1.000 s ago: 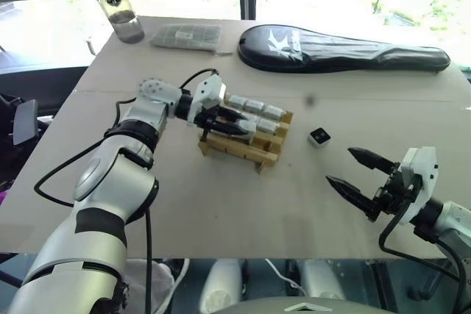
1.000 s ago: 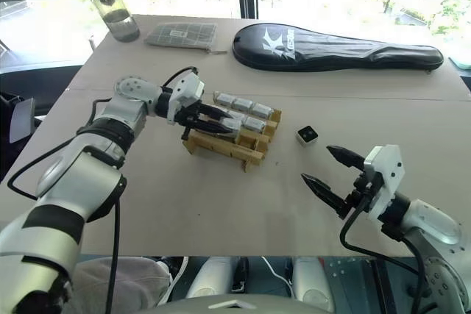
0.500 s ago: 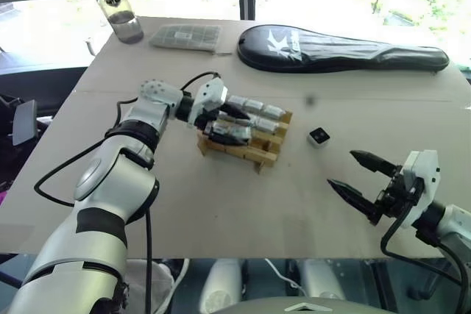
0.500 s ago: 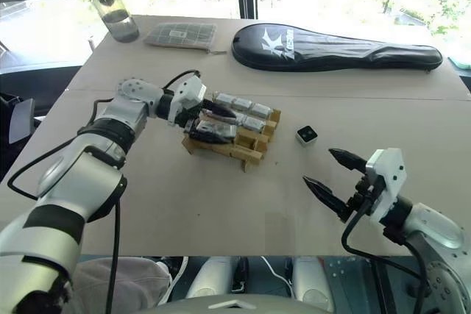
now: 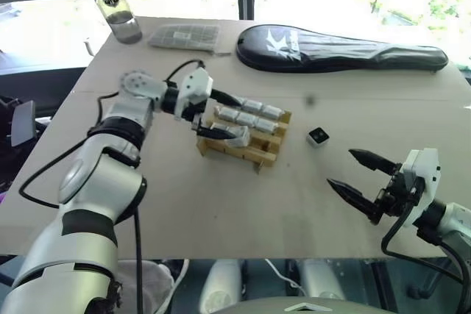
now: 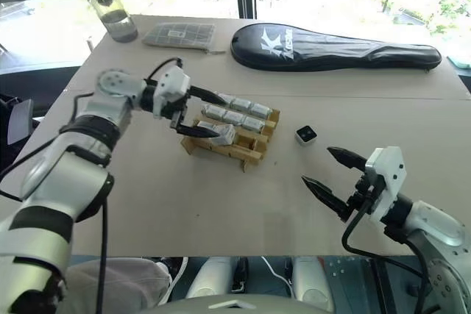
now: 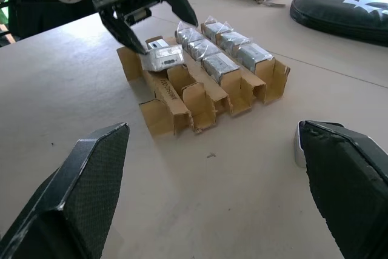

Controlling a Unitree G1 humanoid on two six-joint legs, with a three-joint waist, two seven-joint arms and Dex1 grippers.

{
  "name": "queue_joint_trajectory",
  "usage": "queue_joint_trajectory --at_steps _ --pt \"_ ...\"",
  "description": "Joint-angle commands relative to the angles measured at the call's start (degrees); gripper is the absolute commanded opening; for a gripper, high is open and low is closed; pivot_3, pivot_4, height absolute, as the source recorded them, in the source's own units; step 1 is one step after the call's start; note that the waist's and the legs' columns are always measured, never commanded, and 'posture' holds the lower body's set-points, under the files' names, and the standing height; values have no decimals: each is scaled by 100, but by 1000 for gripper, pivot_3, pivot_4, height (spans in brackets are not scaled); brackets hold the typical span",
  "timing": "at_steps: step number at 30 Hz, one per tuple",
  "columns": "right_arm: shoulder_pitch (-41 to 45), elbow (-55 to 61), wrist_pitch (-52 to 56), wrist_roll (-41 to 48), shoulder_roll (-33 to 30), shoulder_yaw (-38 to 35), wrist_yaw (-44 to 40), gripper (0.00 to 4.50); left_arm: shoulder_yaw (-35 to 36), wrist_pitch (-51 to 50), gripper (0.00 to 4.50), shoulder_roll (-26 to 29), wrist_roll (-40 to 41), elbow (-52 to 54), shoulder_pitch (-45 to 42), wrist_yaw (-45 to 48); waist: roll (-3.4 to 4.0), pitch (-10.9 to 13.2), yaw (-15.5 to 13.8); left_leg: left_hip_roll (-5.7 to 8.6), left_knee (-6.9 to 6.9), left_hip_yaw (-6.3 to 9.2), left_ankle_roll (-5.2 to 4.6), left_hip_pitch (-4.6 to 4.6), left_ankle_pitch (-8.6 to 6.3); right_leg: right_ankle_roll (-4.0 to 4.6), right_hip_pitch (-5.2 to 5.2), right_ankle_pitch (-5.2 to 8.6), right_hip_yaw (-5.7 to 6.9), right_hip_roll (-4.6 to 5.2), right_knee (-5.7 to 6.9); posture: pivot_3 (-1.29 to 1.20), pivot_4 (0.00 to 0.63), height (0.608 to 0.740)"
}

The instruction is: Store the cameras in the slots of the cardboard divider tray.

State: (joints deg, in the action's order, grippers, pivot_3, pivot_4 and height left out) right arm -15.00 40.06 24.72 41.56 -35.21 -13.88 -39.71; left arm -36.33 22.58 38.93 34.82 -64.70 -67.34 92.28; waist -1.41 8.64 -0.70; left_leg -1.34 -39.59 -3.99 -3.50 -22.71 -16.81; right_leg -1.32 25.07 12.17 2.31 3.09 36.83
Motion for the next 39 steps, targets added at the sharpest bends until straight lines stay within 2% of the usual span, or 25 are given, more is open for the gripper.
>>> queue_joint_trajectory --at_steps 1,6,8,11,16,21,24,28,33,39 --pt "52 68 -127 -38 -124 -19 -208 4500 290 -515 4454 809 1039 1150 373 22 1 -1 9 -6 0 -1 2 3 1 0 -1 0 -1 1 0 0 150 740" --pt "178 -64 -109 30 -249 1 -506 4500 630 -1170 4454 1776 1818 2219 1180 22 2 -1 45 -18 0 -3 20 4 12 0 1 0 -2 0 4 0 150 740" --pt "325 -220 -119 -3 -351 35 -692 4500 1010 -1381 4454 2205 2024 2533 1703 22 1 -1 61 -18 0 -7 20 10 11 0 -1 0 -7 1 5 0 150 740" --pt "658 -518 -210 -233 -495 196 -909 4500 1803 -1698 4454 2596 2244 2941 2564 22 0 -2 81 -18 0 -8 20 14 11 0 -3 1 -6 1 7 0 150 740" --pt "2039 -1039 -331 -1104 -493 1083 -860 4500 3760 -2794 4454 2911 2712 4310 4737 -65 1 -1 144 -24 1 -21 22 23 13 1 -2 2 -17 5 11 0 150 740" --pt "3381 -1572 -853 -2138 -385 2320 -1368 4500 5568 -3403 4454 2501 2714 6057 6789 -947 6 3 77 -29 6 -13 27 16 14 1 2 2 -3 8 6 0 150 740" --pt "4378 -2226 -1276 -3061 -57 3210 -1496 4500 6342 -3607 4454 2042 2593 7084 7733 -1439 5 3 160 -27 7 -20 27 20 14 2 -1 2 -6 9 2 0 150 740" --pt "5331 -3102 -1428 -4009 541 3899 -1243 4500 7028 -3792 4454 1583 2296 7816 8612 -1770 -2 -2 124 -28 10 -18 30 26 16 4 0 2 -4 5 10 0 150 740" --pt "5805 -3624 -1396 -4433 1072 4143 -1167 4500 7423 -3854 4454 1255 1914 8199 8954 -2084 1 -1 95 -25 15 -15 36 25 19 6 0 2 2 7 8 0 150 740" --pt "6183 -4265 -1960 -5137 1324 4455 -1085 4500 7498 -3617 4454 1024 1161 8317 8821 -2612 0 -2 143 -15 15 -20 36 26 19 6 -3 2 -3 17 4 0 150 740"
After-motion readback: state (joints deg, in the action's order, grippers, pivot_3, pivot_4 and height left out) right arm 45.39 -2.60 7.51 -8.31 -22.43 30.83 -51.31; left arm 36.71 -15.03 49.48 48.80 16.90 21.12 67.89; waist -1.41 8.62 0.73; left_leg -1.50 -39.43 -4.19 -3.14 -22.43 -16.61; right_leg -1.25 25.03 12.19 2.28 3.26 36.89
